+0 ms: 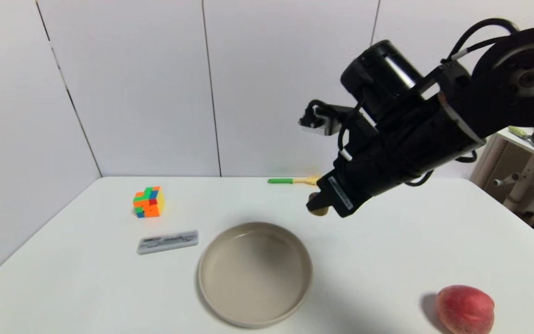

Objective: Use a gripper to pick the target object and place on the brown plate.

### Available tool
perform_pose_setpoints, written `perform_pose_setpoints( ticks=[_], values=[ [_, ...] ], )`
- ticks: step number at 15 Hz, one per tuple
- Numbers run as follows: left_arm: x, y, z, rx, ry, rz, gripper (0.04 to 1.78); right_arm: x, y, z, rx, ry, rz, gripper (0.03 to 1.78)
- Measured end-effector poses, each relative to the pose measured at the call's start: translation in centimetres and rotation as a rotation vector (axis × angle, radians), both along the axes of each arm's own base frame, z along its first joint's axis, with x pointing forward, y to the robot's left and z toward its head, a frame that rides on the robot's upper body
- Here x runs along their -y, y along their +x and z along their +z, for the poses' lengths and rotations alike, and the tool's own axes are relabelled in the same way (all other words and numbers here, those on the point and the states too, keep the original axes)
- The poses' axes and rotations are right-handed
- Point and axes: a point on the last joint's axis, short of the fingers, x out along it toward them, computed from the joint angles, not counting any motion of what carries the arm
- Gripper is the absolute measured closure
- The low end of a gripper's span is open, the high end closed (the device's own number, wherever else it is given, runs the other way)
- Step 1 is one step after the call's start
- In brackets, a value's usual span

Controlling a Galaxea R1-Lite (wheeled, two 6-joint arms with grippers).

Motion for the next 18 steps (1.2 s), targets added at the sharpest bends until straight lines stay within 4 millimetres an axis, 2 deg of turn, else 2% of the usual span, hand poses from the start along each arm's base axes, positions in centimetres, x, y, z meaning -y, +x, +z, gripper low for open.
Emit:
perform_pose_setpoints(
  ticks=[4,7,8,9,11,14,16,18],
  values=[
    [0.0,0.0,0.0,0.000,0.000,0.000,0.13,-3.0,0.8,-4.5,-0.012,-0.011,0.054,1.35],
    [0.0,0.0,0.0,0.000,0.000,0.000,0.13,-4.3,0.7,-6.4,-0.046,-0.026,0.086,1.35],
    [0.0,0.0,0.0,0.000,-0.001,0.000,0.13,-4.4,0.8,-6.8,-0.061,-0.022,0.096,1.28],
    [0.0,0.0,0.0,0.000,0.000,0.000,0.13,-4.6,0.8,-6.9,-0.074,-0.013,0.108,1.12],
    [0.0,0.0,0.0,0.000,0.000,0.000,0.13,-4.5,0.6,-6.9,-0.086,-0.005,0.120,0.89],
    [0.0,0.0,0.0,0.000,-0.001,0.000,0.13,-3.9,0.0,-6.1,-0.076,0.007,0.117,0.64],
    [0.0,0.0,0.0,0.000,0.000,0.000,0.13,-3.1,-0.7,-4.4,-0.052,0.041,0.095,0.51],
    [0.0,0.0,0.0,0.000,0.000,0.000,0.13,-1.2,-1.6,-2.1,-0.009,0.086,0.052,0.42]
  ],
)
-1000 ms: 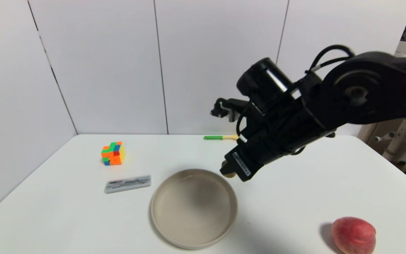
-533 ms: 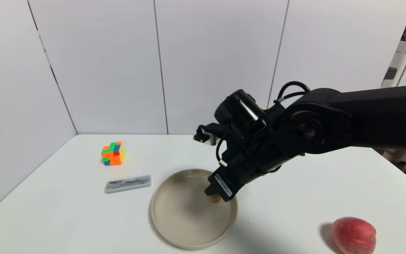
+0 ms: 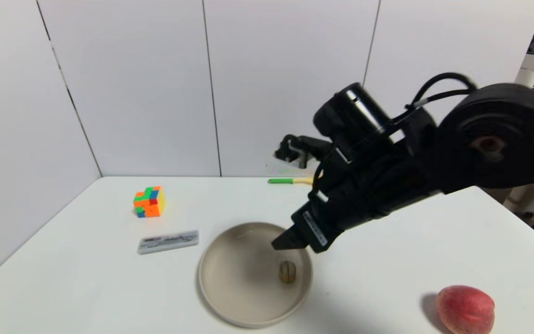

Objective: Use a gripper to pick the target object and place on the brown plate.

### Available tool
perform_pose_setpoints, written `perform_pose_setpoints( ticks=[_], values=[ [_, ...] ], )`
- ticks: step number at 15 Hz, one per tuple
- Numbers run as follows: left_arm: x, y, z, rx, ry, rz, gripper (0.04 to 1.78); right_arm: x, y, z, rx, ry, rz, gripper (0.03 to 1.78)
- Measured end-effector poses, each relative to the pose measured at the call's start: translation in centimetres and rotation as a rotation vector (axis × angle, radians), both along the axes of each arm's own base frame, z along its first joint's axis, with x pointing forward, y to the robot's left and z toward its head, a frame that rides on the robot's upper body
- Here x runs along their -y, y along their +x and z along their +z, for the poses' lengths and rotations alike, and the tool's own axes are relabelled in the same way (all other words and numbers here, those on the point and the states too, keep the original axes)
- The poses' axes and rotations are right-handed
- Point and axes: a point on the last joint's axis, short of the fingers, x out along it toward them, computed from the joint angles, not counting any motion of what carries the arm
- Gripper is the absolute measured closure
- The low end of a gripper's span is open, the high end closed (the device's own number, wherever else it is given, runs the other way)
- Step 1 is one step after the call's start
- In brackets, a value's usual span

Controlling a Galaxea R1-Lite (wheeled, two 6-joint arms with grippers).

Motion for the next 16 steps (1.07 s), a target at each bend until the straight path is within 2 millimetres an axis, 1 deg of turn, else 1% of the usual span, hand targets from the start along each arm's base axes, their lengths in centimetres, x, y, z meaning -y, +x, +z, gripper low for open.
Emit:
perform_pose_setpoints(
  ticks=[2,4,5,7,8,9,10,11,12,14,16],
  values=[
    [0.0,0.0,0.0,0.000,0.000,0.000,0.13,3.2,-1.4,1.8,0.038,0.022,-0.061,0.35],
    [0.0,0.0,0.0,0.000,0.000,0.000,0.13,8.2,-3.6,2.4,0.061,0.015,-0.168,0.29],
    [0.0,0.0,0.0,0.000,0.000,0.000,0.13,11.0,-4.9,2.1,0.069,0.002,-0.238,0.27],
    [0.0,0.0,0.0,0.000,0.000,0.000,0.13,16.1,-8.0,0.7,0.095,-0.035,-0.407,0.23],
    [0.0,0.0,0.0,0.000,0.000,0.000,0.13,18.3,-10.0,-0.4,0.124,-0.058,-0.502,0.22],
    [0.0,0.0,0.0,0.000,0.000,0.000,0.13,19.8,-12.0,-1.5,0.165,-0.076,-0.585,0.20],
    [0.0,0.0,0.0,0.000,0.000,0.000,0.13,20.9,-14.0,-2.9,0.216,-0.093,-0.664,0.19],
    [0.0,0.0,0.0,0.000,0.000,0.000,0.13,21.7,-16.0,-4.7,0.271,-0.105,-0.736,0.18],
    [0.0,0.0,0.0,0.000,0.000,0.000,0.13,22.2,-17.6,-6.4,0.333,-0.104,-0.792,0.17],
    [0.0,0.0,0.0,0.000,0.000,0.000,0.13,22.7,-20.3,-9.8,0.475,-0.072,-0.868,0.15],
    [0.0,0.0,0.0,0.000,0.000,0.000,0.13,22.8,-22.1,-12.1,0.636,-0.005,-0.904,0.14]
  ],
)
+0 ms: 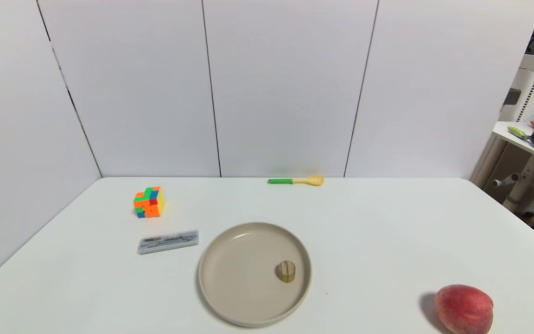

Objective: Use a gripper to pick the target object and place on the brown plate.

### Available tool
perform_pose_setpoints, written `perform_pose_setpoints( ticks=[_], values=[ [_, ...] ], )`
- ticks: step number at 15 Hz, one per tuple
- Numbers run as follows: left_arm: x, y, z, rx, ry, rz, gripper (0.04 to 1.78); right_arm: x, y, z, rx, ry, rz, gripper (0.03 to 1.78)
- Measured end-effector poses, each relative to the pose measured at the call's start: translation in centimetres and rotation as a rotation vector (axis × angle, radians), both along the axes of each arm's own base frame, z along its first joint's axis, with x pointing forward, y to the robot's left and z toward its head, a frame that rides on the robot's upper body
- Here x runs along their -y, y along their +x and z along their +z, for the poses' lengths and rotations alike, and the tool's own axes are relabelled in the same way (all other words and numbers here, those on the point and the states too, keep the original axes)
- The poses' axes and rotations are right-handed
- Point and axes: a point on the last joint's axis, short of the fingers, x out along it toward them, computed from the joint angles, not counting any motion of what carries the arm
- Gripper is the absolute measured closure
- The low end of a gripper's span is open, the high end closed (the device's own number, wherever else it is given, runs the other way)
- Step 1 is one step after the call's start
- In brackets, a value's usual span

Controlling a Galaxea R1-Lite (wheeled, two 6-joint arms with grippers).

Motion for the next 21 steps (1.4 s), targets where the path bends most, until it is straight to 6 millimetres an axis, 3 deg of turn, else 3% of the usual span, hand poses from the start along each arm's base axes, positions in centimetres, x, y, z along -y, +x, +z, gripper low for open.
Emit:
perform_pose_setpoints(
  ticks=[2,8,12,21],
  values=[
    [0.0,0.0,0.0,0.000,0.000,0.000,0.13,-0.1,-1.2,-1.5,0.110,0.018,0.048,0.13],
    [0.0,0.0,0.0,0.000,0.000,0.000,0.13,-0.3,-3.5,-4.0,0.174,0.052,0.141,0.12],
    [0.0,0.0,0.0,0.000,0.000,0.000,0.13,-0.3,-4.2,-4.2,0.272,0.136,0.114,0.12],
    [0.0,0.0,0.0,0.000,0.000,0.000,0.13,-0.3,-4.4,-4.2,0.293,0.133,0.113,0.12]
  ],
)
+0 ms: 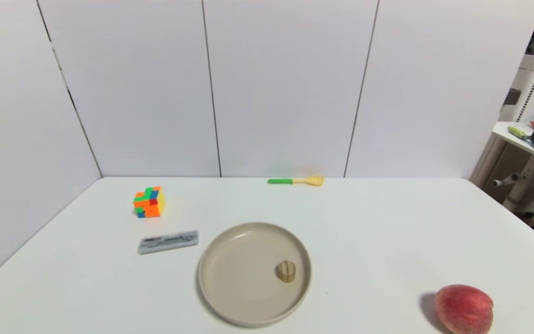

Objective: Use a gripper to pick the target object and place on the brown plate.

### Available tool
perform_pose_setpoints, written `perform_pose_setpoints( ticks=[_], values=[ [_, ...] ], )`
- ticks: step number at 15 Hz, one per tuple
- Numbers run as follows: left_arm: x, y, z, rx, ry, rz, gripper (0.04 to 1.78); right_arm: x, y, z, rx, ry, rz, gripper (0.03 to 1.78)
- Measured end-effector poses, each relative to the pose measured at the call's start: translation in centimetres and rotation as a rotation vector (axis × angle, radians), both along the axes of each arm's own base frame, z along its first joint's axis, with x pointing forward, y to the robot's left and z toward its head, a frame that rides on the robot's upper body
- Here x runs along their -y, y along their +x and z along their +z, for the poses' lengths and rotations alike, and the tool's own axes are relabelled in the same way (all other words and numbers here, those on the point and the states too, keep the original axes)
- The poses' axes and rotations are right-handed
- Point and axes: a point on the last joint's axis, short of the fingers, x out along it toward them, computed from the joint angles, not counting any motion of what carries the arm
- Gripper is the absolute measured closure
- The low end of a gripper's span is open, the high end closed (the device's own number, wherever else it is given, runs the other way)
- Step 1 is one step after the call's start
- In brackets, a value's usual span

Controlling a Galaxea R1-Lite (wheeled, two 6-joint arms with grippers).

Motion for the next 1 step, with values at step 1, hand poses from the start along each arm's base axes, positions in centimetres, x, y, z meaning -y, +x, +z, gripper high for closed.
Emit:
perform_pose_setpoints(
  ticks=[1],
  values=[
    [0.00,0.00,0.00,0.000,0.000,0.000,0.13,0.00,0.00,-0.01,-0.001,0.004,0.000,0.12]
  ],
)
